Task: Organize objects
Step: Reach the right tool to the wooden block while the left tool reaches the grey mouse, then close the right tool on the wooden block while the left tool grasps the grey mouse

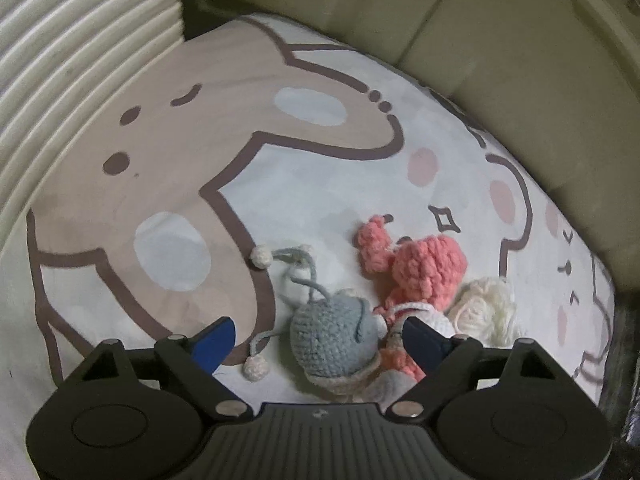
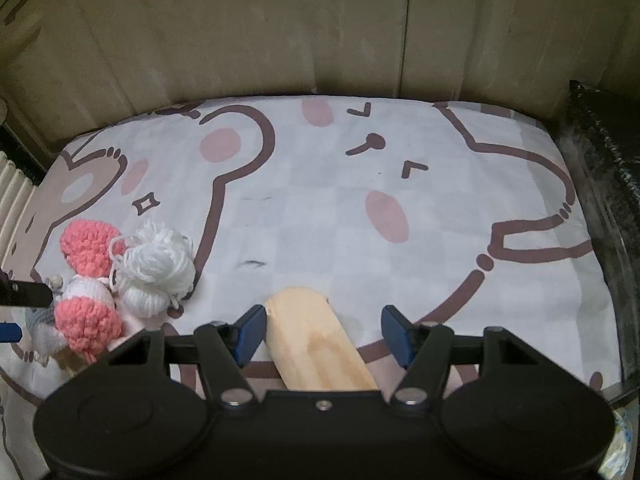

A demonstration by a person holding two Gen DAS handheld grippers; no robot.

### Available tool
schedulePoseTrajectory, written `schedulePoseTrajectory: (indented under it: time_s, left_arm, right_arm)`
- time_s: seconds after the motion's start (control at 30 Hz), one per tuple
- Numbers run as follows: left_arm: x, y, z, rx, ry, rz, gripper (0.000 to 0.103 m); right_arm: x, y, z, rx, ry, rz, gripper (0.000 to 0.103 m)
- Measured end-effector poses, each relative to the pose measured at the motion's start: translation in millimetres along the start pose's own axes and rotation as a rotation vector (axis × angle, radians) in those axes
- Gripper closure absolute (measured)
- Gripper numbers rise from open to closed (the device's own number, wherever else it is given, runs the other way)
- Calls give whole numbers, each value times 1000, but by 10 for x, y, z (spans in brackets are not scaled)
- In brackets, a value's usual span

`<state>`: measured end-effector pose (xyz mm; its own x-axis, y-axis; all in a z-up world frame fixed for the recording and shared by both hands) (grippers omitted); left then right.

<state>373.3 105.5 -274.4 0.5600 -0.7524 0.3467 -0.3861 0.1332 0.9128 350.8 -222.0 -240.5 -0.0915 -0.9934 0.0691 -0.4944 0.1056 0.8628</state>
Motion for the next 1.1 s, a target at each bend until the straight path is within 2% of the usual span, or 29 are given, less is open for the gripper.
schedulePoseTrajectory:
  time_s: [0.23, 0.33, 0.43, 0.8, 0.87, 0.93, 1.1]
  left_arm:
    - [10, -67, 57, -27, 11, -1, 18]
    - [11, -114, 67, -27, 19, -27, 20]
    - [5, -161, 71, -34, 51, -22, 20]
    - [6, -271, 65, -15, 69, -52, 22]
    - [19, -272, 60, -3, 51, -61, 30]
    - [18, -248, 40, 6, 50, -55, 53]
    - [-45, -199, 24, -13, 77, -26, 54]
  right_arm:
    - [-74, -27, 57, -56, 46, -51, 46]
    - [-127, -91, 135, -91, 121, -18, 47]
    - [-148, -134, 186, -109, 172, 11, 48]
    - [-129, -176, 188, -121, 144, 8, 49]
    - [-145, -176, 190, -124, 155, 14, 49]
    - [-150, -169, 195, -128, 161, 16, 51]
    - [-142, -132, 212, -134, 135, 1, 55]
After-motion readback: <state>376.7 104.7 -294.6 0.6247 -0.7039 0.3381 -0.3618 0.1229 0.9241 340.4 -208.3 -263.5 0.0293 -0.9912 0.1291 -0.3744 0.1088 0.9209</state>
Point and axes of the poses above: each gripper's, at about its wrist camera, not at the fingertips, and y roughly against the way its jaws point, x to its right, z to its underside, the point moved 9 cm from there along -y, roughly the way its jaws point, and after that the axes turned 2 degrees about -z, right-handed, at the moved point
